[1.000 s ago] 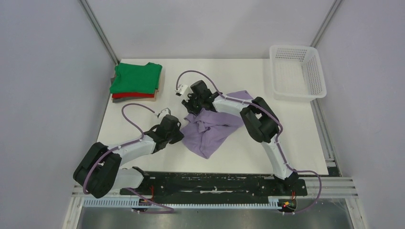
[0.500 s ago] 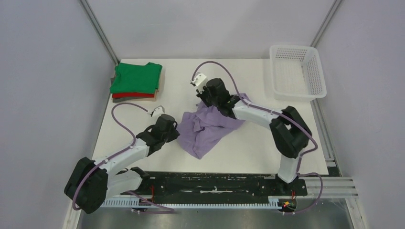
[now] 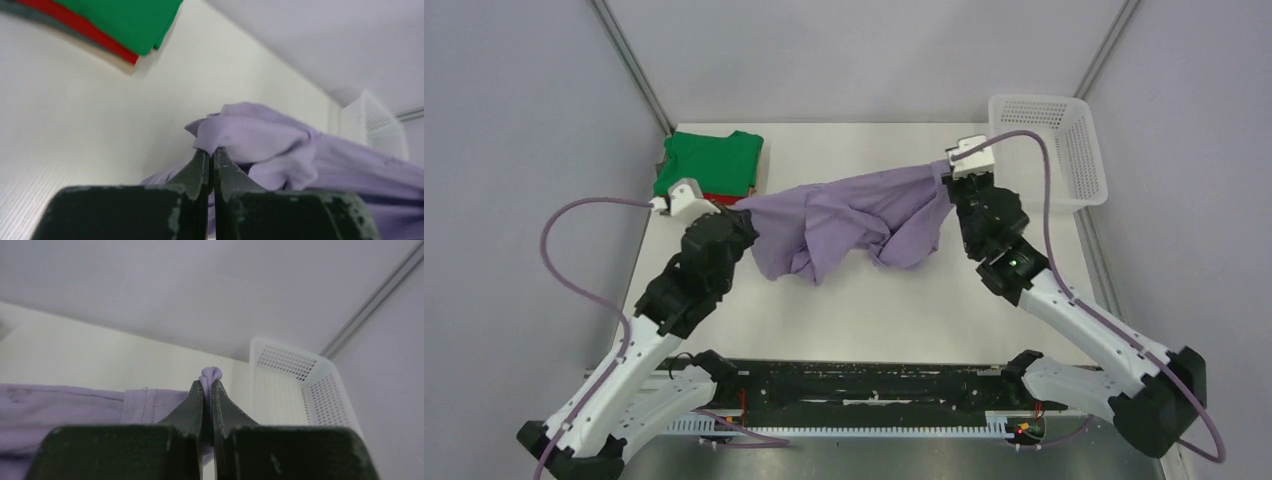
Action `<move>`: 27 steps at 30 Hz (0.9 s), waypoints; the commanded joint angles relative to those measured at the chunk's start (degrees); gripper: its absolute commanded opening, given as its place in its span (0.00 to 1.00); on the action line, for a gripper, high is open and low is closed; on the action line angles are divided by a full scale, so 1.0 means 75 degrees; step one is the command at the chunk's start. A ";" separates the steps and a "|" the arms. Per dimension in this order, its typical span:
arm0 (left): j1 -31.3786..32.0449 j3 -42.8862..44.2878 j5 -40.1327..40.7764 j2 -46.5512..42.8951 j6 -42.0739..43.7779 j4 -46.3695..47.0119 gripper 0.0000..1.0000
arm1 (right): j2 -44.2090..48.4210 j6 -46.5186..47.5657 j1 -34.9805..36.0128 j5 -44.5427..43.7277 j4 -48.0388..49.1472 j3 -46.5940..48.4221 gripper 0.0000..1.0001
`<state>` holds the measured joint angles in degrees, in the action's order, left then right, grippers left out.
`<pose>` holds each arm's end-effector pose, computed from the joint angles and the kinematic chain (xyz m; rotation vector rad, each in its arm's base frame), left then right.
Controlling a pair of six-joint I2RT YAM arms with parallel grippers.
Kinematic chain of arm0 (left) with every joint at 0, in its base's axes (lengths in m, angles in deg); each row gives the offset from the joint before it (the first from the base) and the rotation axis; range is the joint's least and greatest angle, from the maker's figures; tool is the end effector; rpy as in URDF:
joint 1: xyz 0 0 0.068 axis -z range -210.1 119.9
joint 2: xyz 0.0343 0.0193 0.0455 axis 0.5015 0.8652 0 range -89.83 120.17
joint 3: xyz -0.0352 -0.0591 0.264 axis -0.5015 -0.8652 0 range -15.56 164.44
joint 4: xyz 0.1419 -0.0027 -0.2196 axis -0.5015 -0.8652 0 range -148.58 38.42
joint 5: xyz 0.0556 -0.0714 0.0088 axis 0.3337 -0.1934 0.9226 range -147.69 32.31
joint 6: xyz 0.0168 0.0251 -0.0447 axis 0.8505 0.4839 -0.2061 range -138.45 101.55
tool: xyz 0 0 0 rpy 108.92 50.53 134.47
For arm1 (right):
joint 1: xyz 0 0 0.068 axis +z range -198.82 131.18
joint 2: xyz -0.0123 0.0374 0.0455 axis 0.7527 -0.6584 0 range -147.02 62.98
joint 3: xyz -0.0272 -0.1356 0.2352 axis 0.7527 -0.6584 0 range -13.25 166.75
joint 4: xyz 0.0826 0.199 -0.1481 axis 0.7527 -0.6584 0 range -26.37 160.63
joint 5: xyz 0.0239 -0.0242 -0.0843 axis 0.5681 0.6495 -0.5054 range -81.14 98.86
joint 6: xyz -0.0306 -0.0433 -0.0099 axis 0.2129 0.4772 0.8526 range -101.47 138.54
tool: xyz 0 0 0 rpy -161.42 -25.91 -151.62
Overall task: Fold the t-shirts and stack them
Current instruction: Flatten out the tshirt
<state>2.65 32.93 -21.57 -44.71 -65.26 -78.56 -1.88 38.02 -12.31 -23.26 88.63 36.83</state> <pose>0.1535 -0.0737 0.3336 -0.6250 1.8077 -0.3142 0.2235 0.1419 0.3539 -0.2928 1.4977 -0.1868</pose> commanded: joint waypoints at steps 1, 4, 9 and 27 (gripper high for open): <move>-0.0008 0.1178 0.0911 -0.0886 0.1164 0.0054 0.02 | 0.1440 0.0507 -0.0012 -0.0559 0.0351 0.0205 0.00; -0.0008 0.1925 0.0451 -0.1402 0.1697 0.0297 0.02 | 0.2266 0.0373 -0.0005 0.0099 -0.0294 0.0802 0.00; -0.0008 0.2826 -0.0942 -0.1950 0.2520 0.1092 0.02 | 0.2886 -0.0146 -0.0011 0.1692 -0.1643 0.2361 0.00; -0.0053 0.7573 -0.3215 -0.0344 0.3947 0.0306 0.02 | 0.3454 -0.0730 0.0000 0.4809 -0.3554 0.5153 0.00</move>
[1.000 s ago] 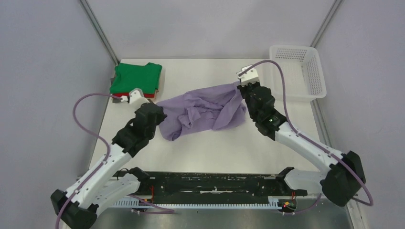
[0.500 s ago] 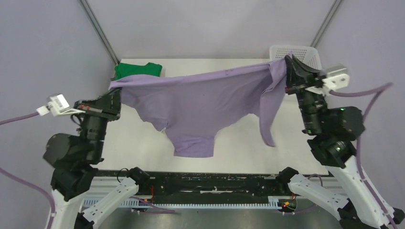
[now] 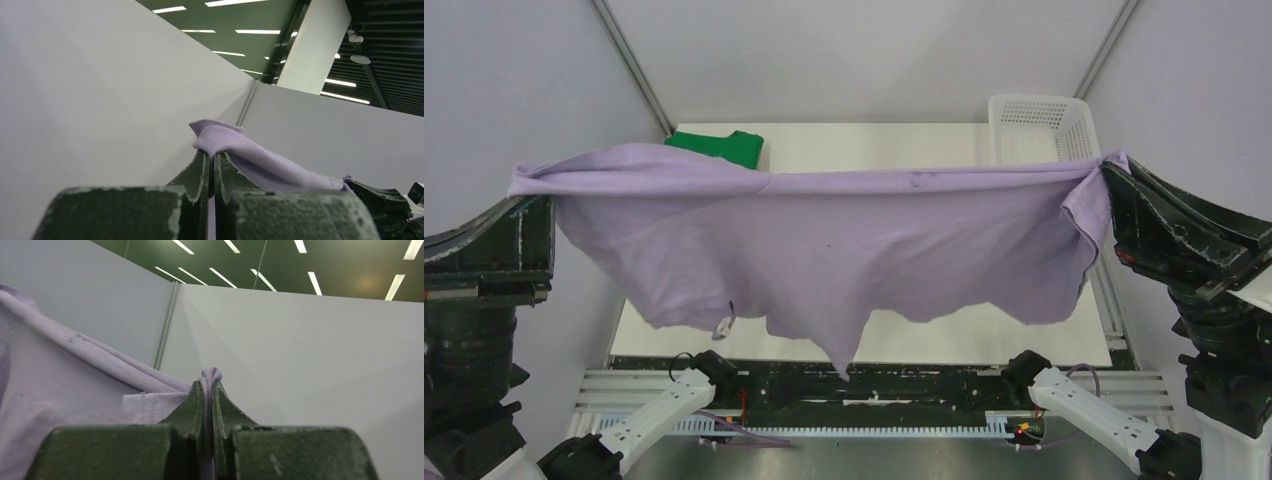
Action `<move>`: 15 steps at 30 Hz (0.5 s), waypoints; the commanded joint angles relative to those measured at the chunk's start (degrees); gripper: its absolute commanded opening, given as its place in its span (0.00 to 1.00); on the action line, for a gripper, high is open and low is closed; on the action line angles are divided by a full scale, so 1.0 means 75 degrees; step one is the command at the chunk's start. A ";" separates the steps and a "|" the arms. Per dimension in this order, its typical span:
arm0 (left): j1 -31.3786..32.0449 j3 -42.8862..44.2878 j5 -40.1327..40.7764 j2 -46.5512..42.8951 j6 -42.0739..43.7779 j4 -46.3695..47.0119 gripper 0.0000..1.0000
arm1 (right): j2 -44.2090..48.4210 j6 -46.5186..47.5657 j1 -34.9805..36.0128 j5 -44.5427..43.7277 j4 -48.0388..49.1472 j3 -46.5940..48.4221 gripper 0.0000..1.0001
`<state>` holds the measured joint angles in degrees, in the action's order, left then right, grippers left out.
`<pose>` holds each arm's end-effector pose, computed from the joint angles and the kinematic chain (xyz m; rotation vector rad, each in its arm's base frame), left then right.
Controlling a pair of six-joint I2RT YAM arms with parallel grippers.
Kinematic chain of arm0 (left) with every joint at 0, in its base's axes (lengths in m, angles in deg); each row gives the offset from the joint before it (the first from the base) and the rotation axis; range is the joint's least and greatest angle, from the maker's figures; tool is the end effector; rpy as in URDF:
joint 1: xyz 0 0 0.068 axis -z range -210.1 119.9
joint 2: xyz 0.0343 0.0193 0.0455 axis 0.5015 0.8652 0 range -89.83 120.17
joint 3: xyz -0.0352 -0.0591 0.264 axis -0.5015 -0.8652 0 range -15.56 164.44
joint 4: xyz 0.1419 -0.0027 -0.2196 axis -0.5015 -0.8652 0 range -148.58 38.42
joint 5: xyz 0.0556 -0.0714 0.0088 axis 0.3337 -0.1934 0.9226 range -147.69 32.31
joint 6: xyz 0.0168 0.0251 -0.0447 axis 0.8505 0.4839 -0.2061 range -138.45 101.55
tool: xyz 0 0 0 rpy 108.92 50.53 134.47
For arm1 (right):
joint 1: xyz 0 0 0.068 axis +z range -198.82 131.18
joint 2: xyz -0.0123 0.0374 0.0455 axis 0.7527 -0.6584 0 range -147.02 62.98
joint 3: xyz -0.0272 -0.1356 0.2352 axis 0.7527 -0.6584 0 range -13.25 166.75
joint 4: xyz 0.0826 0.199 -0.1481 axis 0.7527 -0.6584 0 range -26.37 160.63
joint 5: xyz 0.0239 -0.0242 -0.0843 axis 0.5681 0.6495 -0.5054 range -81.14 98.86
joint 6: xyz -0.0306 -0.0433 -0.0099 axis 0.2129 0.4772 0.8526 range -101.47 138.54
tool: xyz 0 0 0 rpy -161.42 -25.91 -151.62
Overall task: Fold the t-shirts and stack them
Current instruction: Flatten out the tshirt
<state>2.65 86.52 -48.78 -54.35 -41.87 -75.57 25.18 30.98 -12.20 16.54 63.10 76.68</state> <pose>-0.0578 0.0438 0.5893 -0.0816 0.8626 -0.8563 -0.0091 -0.0008 0.5823 -0.4481 0.6730 0.4522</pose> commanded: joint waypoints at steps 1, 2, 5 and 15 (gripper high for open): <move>-0.0053 0.0445 0.0546 0.1178 0.0921 -0.0095 0.02 | -0.0175 0.0373 -0.0021 -0.0660 -0.0087 -0.0357 0.00; -0.0054 0.0423 0.0687 0.1373 0.1001 -0.0095 0.03 | -0.0202 0.0487 -0.0025 -0.0921 -0.0001 -0.0541 0.00; -0.0050 0.0055 0.1721 0.2082 0.1442 0.0071 0.04 | -0.0392 0.0818 -0.0018 -0.1879 0.0409 -0.1388 0.00; -0.1466 -0.2315 0.3978 0.6267 0.1540 0.1317 0.05 | -0.2567 0.1152 -0.0525 -0.5009 0.3519 -0.5571 0.00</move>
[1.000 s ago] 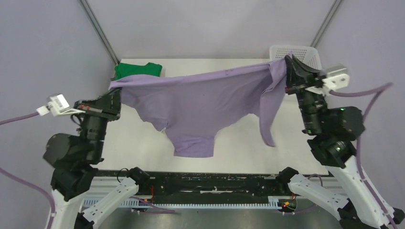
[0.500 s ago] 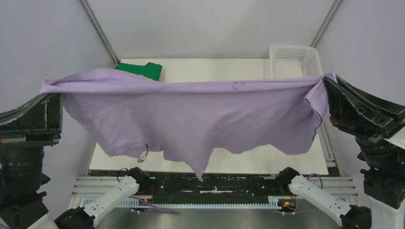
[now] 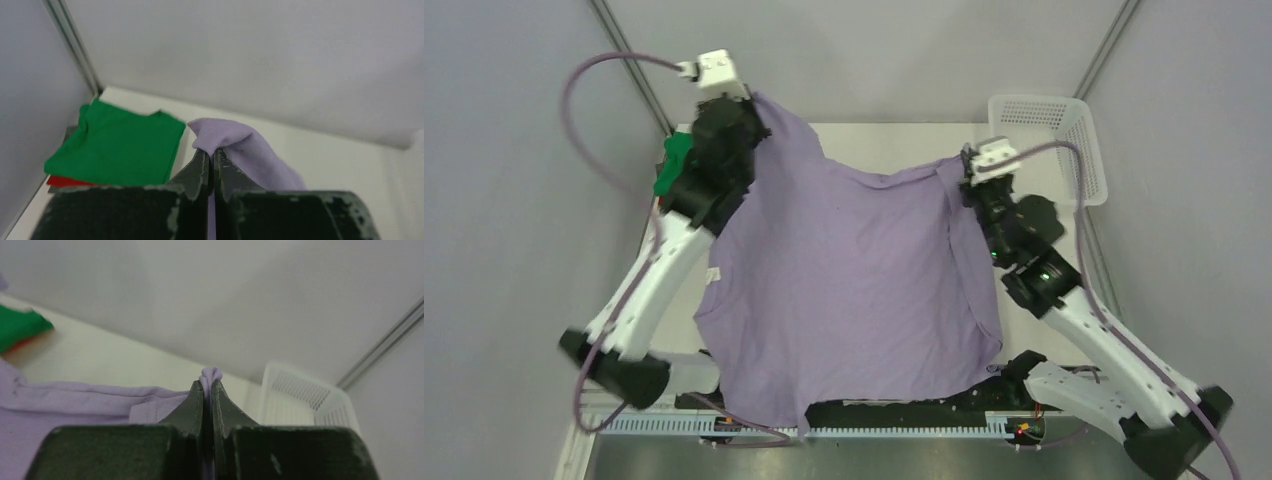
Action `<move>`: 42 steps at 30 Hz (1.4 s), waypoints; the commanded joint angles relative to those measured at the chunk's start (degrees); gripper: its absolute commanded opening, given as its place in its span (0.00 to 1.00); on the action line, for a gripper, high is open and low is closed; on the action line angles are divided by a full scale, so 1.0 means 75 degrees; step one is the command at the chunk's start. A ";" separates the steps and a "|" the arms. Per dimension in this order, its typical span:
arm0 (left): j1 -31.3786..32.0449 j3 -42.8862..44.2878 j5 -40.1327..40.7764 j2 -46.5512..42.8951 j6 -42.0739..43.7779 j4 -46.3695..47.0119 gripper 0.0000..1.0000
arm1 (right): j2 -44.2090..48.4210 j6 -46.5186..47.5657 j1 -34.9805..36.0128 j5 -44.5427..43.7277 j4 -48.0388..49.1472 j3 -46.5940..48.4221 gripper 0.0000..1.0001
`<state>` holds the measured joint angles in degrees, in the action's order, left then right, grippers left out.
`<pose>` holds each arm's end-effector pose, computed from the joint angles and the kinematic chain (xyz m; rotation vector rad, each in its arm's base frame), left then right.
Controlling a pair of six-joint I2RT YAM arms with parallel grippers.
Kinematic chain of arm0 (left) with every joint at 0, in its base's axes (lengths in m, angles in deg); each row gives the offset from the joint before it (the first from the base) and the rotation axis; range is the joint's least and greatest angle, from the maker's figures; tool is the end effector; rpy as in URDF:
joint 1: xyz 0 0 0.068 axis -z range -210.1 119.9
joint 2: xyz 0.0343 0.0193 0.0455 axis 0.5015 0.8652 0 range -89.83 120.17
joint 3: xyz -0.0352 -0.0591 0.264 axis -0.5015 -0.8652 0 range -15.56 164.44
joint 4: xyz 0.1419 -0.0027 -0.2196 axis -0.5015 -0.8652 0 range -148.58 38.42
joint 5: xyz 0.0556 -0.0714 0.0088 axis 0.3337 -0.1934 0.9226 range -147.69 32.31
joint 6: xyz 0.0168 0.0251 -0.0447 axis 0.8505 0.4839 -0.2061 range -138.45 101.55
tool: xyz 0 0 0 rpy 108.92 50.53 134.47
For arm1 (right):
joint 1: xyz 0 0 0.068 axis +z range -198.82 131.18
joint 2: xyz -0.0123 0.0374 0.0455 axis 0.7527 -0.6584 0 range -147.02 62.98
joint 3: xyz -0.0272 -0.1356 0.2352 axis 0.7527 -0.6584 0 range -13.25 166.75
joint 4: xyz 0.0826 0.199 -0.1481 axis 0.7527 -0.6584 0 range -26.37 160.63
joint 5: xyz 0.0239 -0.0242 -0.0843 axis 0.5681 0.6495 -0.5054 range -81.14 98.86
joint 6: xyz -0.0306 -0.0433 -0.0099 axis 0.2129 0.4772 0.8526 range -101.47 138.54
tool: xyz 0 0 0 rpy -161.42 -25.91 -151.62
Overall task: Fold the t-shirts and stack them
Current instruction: Flatten out the tshirt
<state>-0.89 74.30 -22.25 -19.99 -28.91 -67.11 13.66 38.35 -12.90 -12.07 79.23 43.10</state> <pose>0.2208 -0.0997 0.5096 -0.2538 1.4862 -0.0945 0.1589 0.0994 0.4322 -0.3226 1.2763 0.0024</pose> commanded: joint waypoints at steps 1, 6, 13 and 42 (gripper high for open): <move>-0.1315 -0.0732 -0.0013 0.2327 -0.0517 0.0148 0.07 | -0.1376 -0.0105 -0.0769 -0.0719 0.1571 -0.1349 0.01; -0.1708 -0.0208 -0.0557 0.4488 -0.1069 -0.0195 0.99 | -0.3880 -0.0609 -0.1551 0.0772 0.2620 -0.1647 0.34; -0.1704 0.0116 -0.1588 0.4417 -0.1270 -0.0695 1.00 | -0.5788 -0.0980 -0.1638 -0.0112 -0.0023 0.0771 0.98; -0.1886 -0.5652 -0.3202 0.3181 -0.3772 0.0523 1.00 | -0.6313 -0.4543 -0.1911 0.2842 -0.0228 -0.1194 0.98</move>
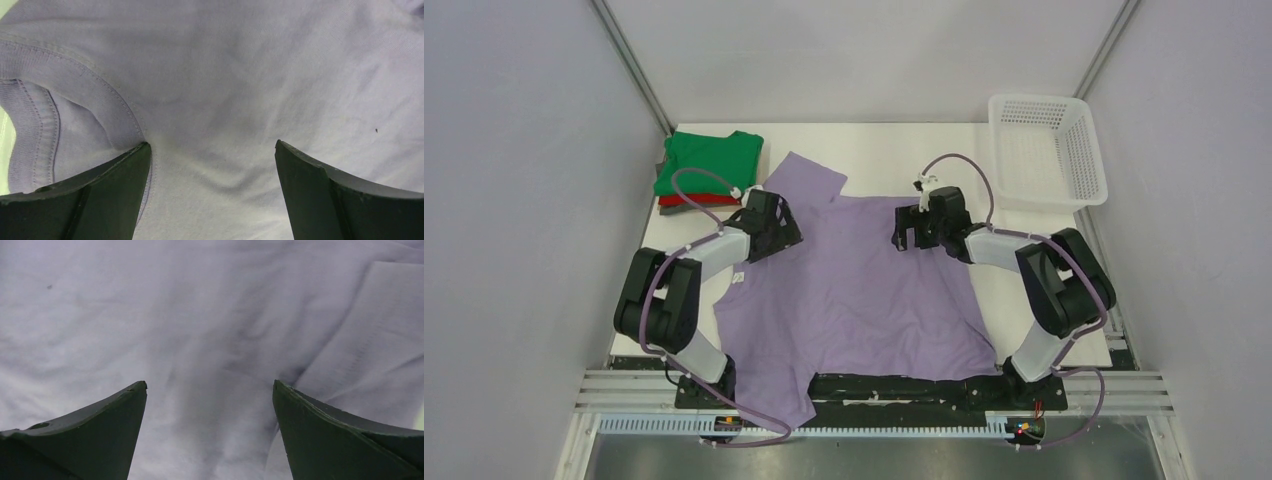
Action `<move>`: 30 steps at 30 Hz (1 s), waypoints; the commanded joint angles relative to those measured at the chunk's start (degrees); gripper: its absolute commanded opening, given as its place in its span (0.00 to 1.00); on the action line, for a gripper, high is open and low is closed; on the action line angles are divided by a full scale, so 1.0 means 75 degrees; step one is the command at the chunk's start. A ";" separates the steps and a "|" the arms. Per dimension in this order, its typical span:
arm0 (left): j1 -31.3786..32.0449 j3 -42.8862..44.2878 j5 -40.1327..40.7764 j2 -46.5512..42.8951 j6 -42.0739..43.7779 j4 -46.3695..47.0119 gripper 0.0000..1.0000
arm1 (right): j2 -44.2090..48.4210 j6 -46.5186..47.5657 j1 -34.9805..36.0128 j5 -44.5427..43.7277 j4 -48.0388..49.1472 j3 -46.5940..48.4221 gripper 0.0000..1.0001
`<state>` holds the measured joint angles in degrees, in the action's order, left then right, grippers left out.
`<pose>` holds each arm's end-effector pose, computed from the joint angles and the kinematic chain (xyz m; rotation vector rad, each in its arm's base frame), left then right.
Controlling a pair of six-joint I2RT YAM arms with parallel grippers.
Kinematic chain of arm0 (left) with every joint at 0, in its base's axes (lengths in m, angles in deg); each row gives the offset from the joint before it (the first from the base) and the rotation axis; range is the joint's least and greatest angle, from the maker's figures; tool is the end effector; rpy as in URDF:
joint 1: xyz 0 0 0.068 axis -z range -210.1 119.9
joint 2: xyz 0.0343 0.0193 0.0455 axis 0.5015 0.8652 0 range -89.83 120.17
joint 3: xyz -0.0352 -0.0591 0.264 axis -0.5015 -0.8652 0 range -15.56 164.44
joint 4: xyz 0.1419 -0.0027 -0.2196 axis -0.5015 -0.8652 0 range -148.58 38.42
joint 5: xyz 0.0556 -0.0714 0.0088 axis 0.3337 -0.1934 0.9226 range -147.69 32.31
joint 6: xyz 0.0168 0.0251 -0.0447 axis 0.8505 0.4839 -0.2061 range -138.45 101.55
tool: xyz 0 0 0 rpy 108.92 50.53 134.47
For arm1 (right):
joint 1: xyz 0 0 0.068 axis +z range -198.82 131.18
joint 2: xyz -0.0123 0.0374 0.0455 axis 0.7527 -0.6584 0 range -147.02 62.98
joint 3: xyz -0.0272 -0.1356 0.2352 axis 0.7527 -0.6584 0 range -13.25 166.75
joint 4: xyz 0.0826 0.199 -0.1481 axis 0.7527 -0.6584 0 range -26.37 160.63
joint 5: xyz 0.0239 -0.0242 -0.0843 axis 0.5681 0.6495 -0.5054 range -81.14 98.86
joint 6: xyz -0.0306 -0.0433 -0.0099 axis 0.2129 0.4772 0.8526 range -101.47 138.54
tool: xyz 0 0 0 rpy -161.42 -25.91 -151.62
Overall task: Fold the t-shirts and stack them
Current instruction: Flatten out the tshirt
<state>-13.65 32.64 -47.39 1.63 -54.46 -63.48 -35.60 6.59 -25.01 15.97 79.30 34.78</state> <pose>0.2977 -0.0812 0.1636 -0.4974 2.4672 -0.1454 0.3119 0.1425 0.1506 -0.3063 2.3192 0.4590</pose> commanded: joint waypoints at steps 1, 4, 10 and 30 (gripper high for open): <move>-0.0235 -0.0105 0.0167 0.0317 -0.0372 -0.0001 1.00 | 0.0352 -0.0285 -0.0446 -0.1111 -0.0245 -0.0175 0.98; -0.0395 -0.0202 -0.0076 0.0360 -0.0367 0.0122 1.00 | 0.0604 -0.0185 -0.0955 -0.1196 -0.0221 -0.0562 0.98; -0.0673 -0.0228 -0.0278 0.0491 -0.0402 0.0130 1.00 | 0.0821 -0.0077 -0.2080 -0.1178 -0.0227 -0.0952 0.98; -0.0693 -0.0219 -0.1339 -0.0062 -0.0118 0.0544 1.00 | 0.3364 0.0414 -0.2532 -0.0286 -0.1216 -0.1476 0.98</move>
<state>-18.79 32.23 -54.16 1.93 -56.19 -58.89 -15.21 8.60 -47.63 1.72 69.88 25.09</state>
